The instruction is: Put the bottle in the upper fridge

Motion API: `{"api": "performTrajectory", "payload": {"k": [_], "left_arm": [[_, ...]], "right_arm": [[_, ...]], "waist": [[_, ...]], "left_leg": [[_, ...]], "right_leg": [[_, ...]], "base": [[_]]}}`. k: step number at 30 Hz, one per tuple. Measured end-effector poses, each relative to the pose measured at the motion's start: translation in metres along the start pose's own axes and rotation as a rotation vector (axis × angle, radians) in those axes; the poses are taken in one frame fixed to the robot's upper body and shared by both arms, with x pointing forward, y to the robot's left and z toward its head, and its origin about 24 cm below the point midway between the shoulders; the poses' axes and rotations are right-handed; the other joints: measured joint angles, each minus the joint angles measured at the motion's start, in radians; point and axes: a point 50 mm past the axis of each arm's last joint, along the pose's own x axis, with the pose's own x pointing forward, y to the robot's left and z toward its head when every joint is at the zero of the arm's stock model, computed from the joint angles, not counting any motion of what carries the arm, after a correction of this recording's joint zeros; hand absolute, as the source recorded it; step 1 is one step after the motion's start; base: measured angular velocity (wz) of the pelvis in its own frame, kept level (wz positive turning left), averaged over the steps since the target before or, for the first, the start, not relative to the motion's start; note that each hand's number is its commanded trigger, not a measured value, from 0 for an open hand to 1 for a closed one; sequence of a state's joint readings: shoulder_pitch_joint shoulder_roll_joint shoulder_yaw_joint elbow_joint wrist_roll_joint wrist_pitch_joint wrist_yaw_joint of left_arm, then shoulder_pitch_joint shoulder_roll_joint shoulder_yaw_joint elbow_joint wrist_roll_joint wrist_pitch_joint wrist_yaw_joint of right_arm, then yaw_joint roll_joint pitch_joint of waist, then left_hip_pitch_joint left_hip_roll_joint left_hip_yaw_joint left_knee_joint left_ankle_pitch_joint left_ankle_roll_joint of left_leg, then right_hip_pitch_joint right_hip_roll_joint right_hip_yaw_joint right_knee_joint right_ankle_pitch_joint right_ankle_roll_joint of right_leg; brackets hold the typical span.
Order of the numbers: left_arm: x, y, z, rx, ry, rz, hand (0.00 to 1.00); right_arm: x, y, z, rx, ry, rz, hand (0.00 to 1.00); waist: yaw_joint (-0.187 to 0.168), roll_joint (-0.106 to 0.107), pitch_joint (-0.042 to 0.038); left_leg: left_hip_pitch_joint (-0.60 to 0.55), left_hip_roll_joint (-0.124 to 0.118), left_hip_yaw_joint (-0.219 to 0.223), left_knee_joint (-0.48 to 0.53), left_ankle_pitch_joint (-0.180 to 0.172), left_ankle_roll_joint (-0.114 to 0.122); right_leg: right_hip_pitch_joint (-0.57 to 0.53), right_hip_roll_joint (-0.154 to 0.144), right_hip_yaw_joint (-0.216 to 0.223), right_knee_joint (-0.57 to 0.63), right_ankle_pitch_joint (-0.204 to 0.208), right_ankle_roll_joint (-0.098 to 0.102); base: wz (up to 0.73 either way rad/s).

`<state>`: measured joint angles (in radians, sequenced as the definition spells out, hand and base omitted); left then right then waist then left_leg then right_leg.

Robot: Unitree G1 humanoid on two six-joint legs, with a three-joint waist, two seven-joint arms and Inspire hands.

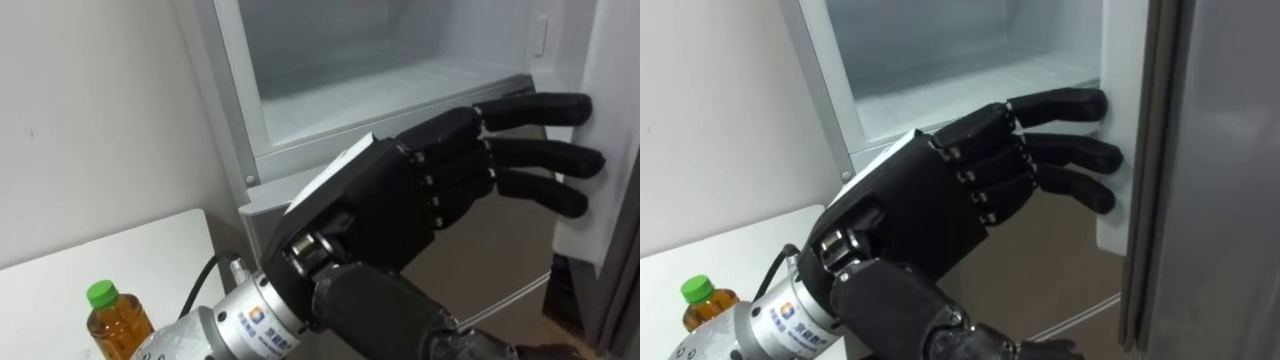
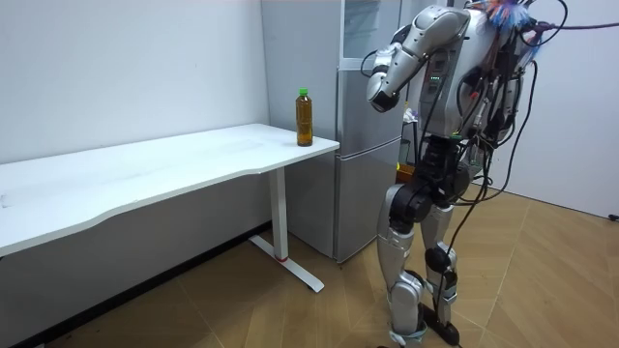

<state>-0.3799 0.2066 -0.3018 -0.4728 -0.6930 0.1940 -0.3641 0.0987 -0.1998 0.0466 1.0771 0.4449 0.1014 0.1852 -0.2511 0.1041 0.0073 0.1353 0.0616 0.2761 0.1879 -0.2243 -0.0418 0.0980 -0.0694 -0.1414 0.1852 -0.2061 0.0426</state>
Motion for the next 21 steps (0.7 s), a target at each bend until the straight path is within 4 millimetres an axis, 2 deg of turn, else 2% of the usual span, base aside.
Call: {"api": "performTrajectory", "payload": {"k": [3, 6, 11, 13, 21], "left_arm": [[0.0009, -0.0023, -0.0017, -0.007, 0.004, -0.010, 0.00], [0.0014, -0.0036, -0.0028, -0.010, 0.007, -0.017, 0.00], [0.0021, -0.0058, -0.0049, -0.017, 0.015, -0.028, 0.00], [0.0021, -0.0054, -0.0060, -0.019, 0.019, -0.027, 0.00], [0.0097, -0.0029, -0.0098, -0.018, 0.043, -0.067, 0.00]], "right_arm": [[0.0000, 0.0000, -0.0001, 0.000, 0.000, 0.000, 0.00], [0.0000, 0.0000, 0.0001, 0.000, -0.002, 0.000, 0.00], [0.0002, 0.0007, -0.0008, 0.010, -0.001, 0.003, 0.00], [0.0005, 0.0016, 0.0005, 0.016, -0.015, 0.004, 0.00], [0.0010, 0.0009, 0.0044, 0.012, -0.025, -0.015, 0.00]], "waist": [[0.002, 0.000, 0.0001], [0.002, 0.000, 0.0001], [0.002, 0.000, 0.0002], [-0.019, 0.000, 0.0004], [-0.045, 0.009, 0.0025]], "left_leg": [[0.001, 0.002, 0.024, 0.000, 0.000, 0.000], [0.001, 0.002, 0.027, 0.000, 0.000, 0.000], [0.001, 0.015, 0.086, 0.001, 0.000, 0.000], [0.002, 0.020, 0.102, 0.001, 0.000, 0.000], [0.009, 0.033, 0.142, 0.012, -0.001, -0.001]], "right_leg": [[-0.004, 0.000, 0.005, 0.001, 0.000, 0.000], [-0.010, 0.001, 0.014, 0.002, 0.003, -0.001], [-0.031, 0.013, 0.054, 0.000, 0.017, -0.004], [-0.033, 0.018, 0.059, -0.002, 0.021, -0.007], [-0.042, 0.028, 0.078, -0.002, 0.027, -0.015]], "base": [[-0.06], [-0.11], [-0.27], [-0.14], [-0.11]]}}
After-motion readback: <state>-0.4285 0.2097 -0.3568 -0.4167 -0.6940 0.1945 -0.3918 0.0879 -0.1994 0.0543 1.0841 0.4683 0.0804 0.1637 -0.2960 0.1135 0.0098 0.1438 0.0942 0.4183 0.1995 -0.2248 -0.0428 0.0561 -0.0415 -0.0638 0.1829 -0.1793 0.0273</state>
